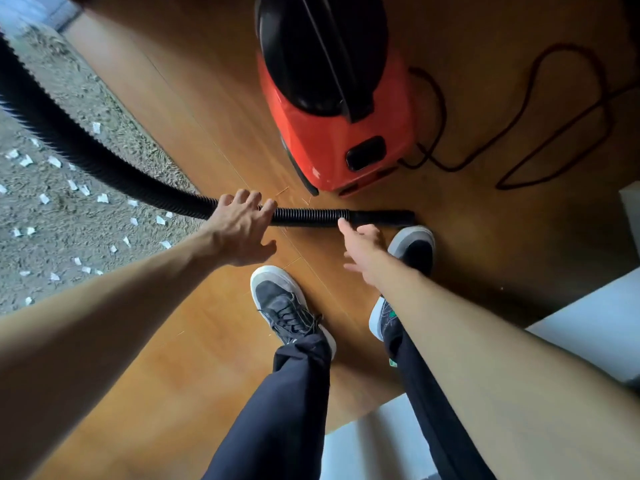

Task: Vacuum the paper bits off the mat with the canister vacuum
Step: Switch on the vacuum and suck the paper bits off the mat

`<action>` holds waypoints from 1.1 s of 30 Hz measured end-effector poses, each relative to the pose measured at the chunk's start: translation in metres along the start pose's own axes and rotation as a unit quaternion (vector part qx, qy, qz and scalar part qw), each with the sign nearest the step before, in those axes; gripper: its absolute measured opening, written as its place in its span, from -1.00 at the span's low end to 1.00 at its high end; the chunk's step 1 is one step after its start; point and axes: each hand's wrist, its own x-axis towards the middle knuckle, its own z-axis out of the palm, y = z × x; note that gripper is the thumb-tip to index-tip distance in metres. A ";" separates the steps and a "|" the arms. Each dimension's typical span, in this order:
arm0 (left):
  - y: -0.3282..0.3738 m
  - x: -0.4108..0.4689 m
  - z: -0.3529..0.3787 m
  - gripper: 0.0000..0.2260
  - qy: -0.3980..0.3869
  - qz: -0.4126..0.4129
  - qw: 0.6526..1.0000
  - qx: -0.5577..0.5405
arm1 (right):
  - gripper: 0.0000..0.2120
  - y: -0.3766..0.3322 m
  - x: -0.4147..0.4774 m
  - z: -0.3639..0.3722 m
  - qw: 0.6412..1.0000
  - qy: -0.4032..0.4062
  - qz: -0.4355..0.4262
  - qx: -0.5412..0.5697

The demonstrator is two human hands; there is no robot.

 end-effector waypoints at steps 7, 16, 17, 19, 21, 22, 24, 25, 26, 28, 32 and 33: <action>-0.014 0.025 0.019 -0.42 -0.037 -0.012 0.999 0.024 | -0.44 -0.018 0.033 0.026 0.953 -0.056 0.121 0.271; -0.014 0.024 0.039 -0.67 -0.019 -0.007 1.000 0.000 | -0.49 -0.013 0.050 0.029 0.909 -0.031 0.149 0.389; -0.012 0.021 0.038 -0.68 -0.017 -0.004 1.000 -0.002 | -0.50 -0.013 0.045 0.027 0.906 -0.029 0.149 0.395; -0.009 0.011 0.033 -0.68 -0.018 -0.001 1.000 -0.007 | -0.52 -0.012 0.030 0.020 0.897 -0.022 0.149 0.415; -0.003 -0.003 0.023 -0.68 -0.020 0.002 1.000 -0.020 | -0.53 -0.010 0.009 0.012 0.893 -0.014 0.149 0.424; 0.000 -0.012 0.017 -0.67 -0.025 0.005 0.999 -0.027 | -0.53 -0.008 -0.003 0.007 0.893 -0.008 0.148 0.425; 0.008 -0.031 0.002 -0.63 -0.041 0.013 0.998 -0.036 | -0.54 -0.004 -0.027 -0.003 0.892 0.002 0.143 0.429; 0.012 -0.042 -0.007 -0.60 -0.047 0.018 0.998 -0.039 | -0.53 -0.002 -0.040 -0.008 0.893 0.006 0.142 0.426; 0.016 -0.053 -0.015 -0.57 -0.052 0.020 0.998 -0.041 | -0.53 -0.001 -0.054 -0.014 0.897 0.006 0.139 0.420; 0.023 -0.074 -0.030 -0.55 -0.054 0.016 0.997 -0.053 | -0.52 -0.001 -0.086 -0.026 0.902 0.004 0.126 0.413; 0.036 -0.109 -0.056 -0.62 -0.025 -0.024 0.993 -0.112 | -0.41 -0.009 -0.148 -0.043 0.911 0.066 0.031 0.406; 0.037 -0.117 -0.063 -0.64 -0.007 -0.036 0.990 -0.133 | -0.42 -0.012 -0.162 -0.046 0.915 0.090 -0.016 0.392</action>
